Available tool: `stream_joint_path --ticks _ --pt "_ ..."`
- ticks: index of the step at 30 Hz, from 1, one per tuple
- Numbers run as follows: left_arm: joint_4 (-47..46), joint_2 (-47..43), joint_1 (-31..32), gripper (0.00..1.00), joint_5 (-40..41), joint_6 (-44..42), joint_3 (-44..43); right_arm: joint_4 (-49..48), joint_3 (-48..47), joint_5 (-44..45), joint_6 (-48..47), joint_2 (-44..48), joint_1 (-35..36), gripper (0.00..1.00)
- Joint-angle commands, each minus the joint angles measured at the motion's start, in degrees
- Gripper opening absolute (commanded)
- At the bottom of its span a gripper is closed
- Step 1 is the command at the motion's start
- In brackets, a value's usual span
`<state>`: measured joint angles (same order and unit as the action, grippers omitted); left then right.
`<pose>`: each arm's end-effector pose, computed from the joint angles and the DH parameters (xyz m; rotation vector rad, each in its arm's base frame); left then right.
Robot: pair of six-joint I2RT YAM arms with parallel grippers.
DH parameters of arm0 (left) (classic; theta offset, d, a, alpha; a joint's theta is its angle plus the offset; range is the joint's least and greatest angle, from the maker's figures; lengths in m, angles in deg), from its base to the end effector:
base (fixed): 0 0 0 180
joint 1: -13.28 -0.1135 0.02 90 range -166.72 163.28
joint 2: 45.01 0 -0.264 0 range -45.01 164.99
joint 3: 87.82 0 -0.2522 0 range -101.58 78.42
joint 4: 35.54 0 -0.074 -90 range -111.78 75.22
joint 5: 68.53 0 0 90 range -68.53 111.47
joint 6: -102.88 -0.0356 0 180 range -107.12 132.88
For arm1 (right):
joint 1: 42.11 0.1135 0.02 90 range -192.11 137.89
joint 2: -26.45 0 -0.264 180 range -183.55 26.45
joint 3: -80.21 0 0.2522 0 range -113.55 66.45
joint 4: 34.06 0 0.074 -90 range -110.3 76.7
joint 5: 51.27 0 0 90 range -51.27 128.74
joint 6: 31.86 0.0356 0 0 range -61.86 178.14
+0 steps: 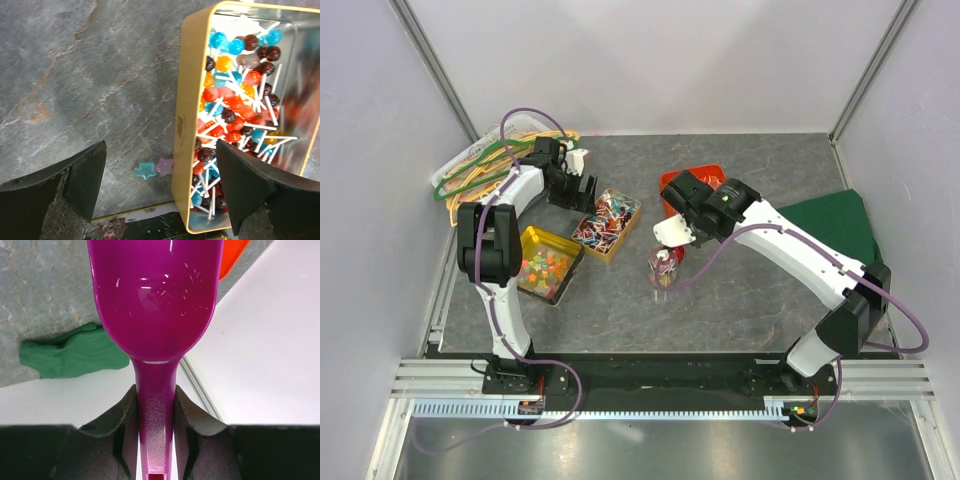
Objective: Pack the candies
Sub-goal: Place the fake candies in the packing bottle.
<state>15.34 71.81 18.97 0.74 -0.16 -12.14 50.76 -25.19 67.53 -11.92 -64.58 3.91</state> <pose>0.4300 -0.0555 0.1986 0.5389 2.5702 -0.4391 0.2236 0.2070 0.3409 -2.3147 1.5904 -0.8052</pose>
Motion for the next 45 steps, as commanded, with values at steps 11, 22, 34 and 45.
stream_joint_path --ticks 11,22,34,45 --pt "-4.3 -11.8 -0.3 1.00 -33.3 1.4 -0.5 -26.3 3.8 -12.6 13.2 1.2 -7.2 0.00" --pt "-4.1 -8.9 0.4 1.00 -46.1 7.1 -5.9 -39.1 4.9 -16.1 22.2 -2.3 -7.1 0.00" --pt "-4.0 -6.1 2.7 1.00 -46.2 8.6 -8.6 -41.7 5.2 -18.1 23.9 -3.5 -5.7 0.00" --pt "-5.1 -5.3 3.0 0.90 -47.2 10.1 -9.2 -44.5 6.7 -18.2 25.5 -3.5 -4.2 0.00"
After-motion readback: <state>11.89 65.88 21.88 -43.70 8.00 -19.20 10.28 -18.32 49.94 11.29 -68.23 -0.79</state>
